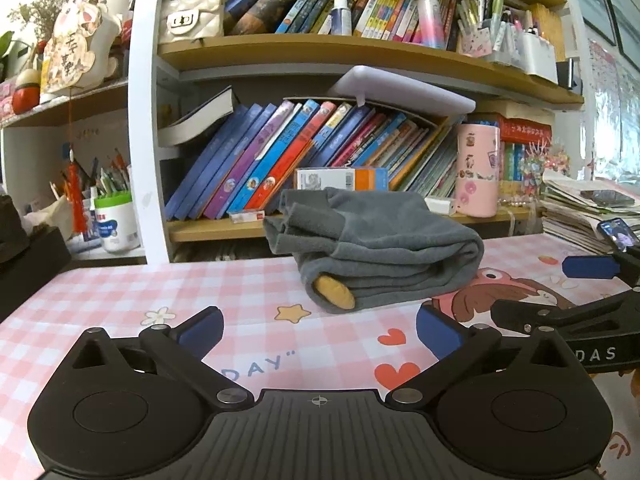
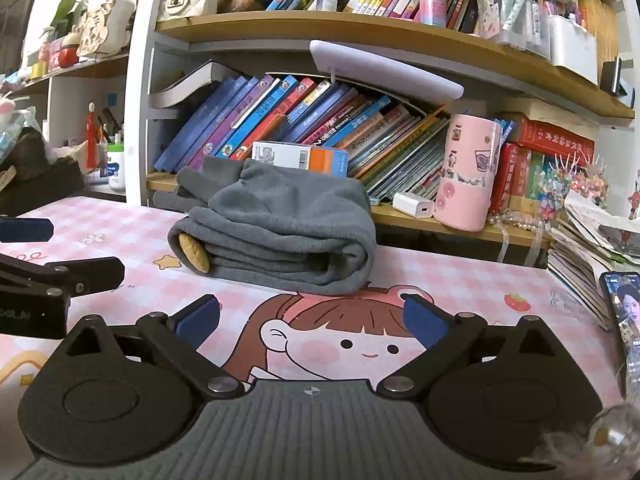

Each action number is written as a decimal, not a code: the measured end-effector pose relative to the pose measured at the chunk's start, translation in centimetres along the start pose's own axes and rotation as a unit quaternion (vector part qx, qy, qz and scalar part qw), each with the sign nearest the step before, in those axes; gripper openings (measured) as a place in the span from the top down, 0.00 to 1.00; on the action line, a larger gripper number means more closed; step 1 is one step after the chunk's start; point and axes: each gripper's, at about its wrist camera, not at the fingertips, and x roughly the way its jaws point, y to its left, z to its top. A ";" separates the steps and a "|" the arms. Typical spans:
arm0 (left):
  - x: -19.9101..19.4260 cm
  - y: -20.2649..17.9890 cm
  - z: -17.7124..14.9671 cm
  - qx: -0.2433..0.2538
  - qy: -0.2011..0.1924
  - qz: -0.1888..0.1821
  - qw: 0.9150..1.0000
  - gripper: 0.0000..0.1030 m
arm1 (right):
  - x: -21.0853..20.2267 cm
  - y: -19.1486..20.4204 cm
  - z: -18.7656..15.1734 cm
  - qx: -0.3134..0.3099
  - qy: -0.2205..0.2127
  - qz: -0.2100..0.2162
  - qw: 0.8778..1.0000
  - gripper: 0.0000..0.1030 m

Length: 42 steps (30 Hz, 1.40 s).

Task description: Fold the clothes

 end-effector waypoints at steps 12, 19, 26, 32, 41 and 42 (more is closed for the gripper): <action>0.0 -0.3 0.0 0.008 0.002 0.013 1.000 0.00 | 0.6 0.2 0.0 -0.007 0.017 0.002 1.000 0.00; 0.0 -0.3 0.0 0.010 0.001 0.013 1.000 0.00 | 0.8 0.3 0.0 -0.010 0.023 0.003 1.000 0.00; 0.0 -0.3 0.0 0.010 0.000 0.013 1.000 0.00 | 0.9 0.3 0.0 -0.010 0.027 0.003 1.000 0.00; -0.1 -0.3 0.0 0.011 -0.001 0.012 1.000 0.00 | 0.9 0.4 0.0 -0.011 0.027 0.004 1.000 0.00; -0.1 -0.3 0.0 0.010 -0.001 0.011 1.000 0.00 | 0.9 0.5 0.0 -0.014 0.028 0.006 0.999 0.00; -0.1 -0.3 0.0 0.010 -0.001 0.011 1.000 0.00 | 0.9 0.5 0.0 -0.014 0.028 0.006 0.999 0.00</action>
